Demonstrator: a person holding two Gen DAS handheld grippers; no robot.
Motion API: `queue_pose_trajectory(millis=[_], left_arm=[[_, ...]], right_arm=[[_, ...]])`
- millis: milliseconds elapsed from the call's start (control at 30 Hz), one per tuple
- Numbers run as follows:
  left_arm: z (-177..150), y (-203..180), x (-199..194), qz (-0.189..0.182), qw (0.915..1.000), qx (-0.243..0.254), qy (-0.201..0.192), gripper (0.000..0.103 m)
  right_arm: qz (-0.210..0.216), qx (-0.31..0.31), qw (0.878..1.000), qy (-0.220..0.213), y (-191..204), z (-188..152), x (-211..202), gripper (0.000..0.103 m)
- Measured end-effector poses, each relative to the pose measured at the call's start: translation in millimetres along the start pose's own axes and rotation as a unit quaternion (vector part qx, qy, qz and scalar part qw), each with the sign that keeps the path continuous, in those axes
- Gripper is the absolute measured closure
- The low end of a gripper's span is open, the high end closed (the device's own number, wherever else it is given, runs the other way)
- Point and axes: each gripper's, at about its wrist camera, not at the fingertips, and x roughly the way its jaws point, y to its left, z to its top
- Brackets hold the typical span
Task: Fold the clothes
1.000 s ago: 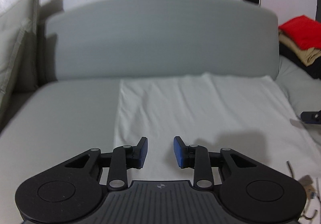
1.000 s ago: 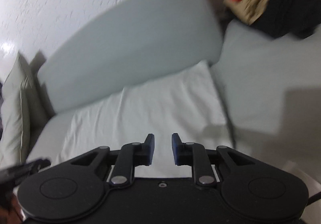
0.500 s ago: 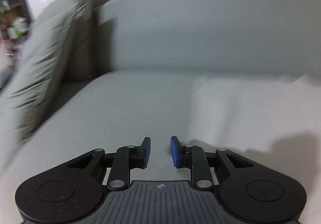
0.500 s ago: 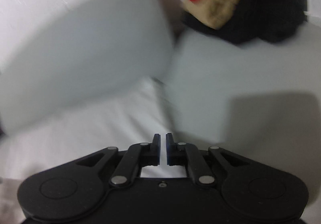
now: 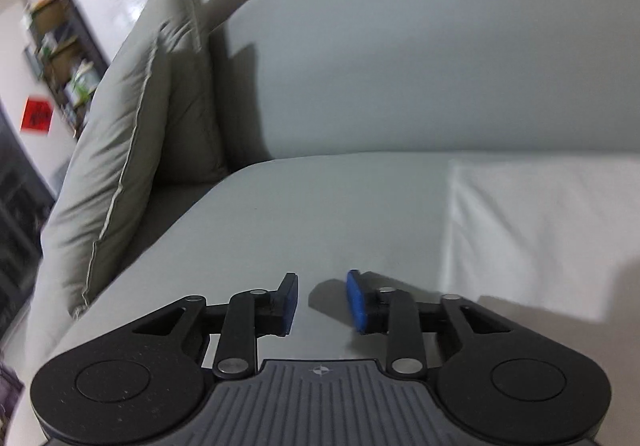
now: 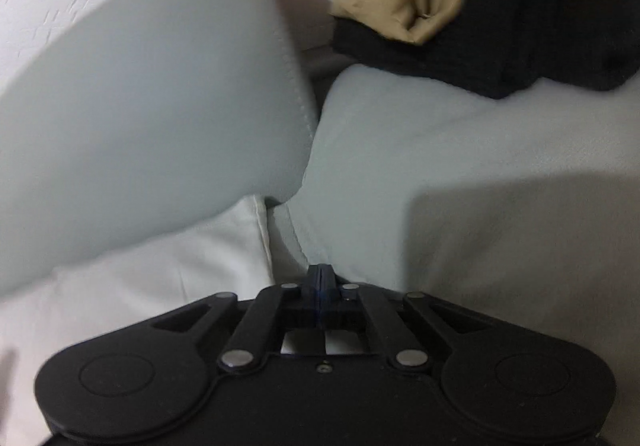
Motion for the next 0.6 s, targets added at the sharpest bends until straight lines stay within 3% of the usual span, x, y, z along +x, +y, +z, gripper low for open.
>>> queue_pose_trajectory(millis=[33,100,167,233,267,300,367,400,467,500,600], left_arm=[[5,2,0,-0.007,0.9999,-0.009,-0.005,0.080],[14,5,0,-0.021,0.9993,-0.028,-0.015,0.075],[19,-5,-2,-0.056,0.9979,-0.022,-0.023,0.066],[18,-15,6,-0.075,0.9969,-0.023,0.001,0.066],[16,-17,12,-0.068,0.9973,-0.024,0.010,0.068],[11,-15,19,-0.040,0.9987,-0.026,0.015,0.069],[5,-10,28,0.003,0.9998,-0.013,0.014,0.066],[4,-5,30,0.012,0.9998,-0.010,0.014,0.058],[5,3,30,0.008,0.9995,-0.021,0.022,0.057],[7,5,30,0.010,0.9992,-0.027,0.026,0.057],[17,18,28,0.059,0.9952,-0.058,0.051,0.065]], right_arm=[[0.011,0.003,1.000,-0.007,3,3,-1,0.098],[0.083,-0.010,0.996,-0.033,26,7,-7,0.097],[0.147,-0.033,0.988,-0.022,49,3,-6,0.086],[0.179,-0.055,0.982,0.003,64,-10,3,0.082],[0.164,-0.066,0.984,0.011,65,-18,11,0.083],[0.138,-0.067,0.988,0.010,59,-24,18,0.103],[0.113,0.000,0.994,0.005,33,-19,25,0.103],[0.082,0.021,0.996,-0.008,22,-14,24,0.103],[-0.001,0.021,0.999,-0.036,-1,-10,21,0.103],[-0.020,0.017,0.999,-0.037,-7,-10,19,0.103],[-0.013,-0.003,1.000,-0.019,-3,-10,5,0.103]])
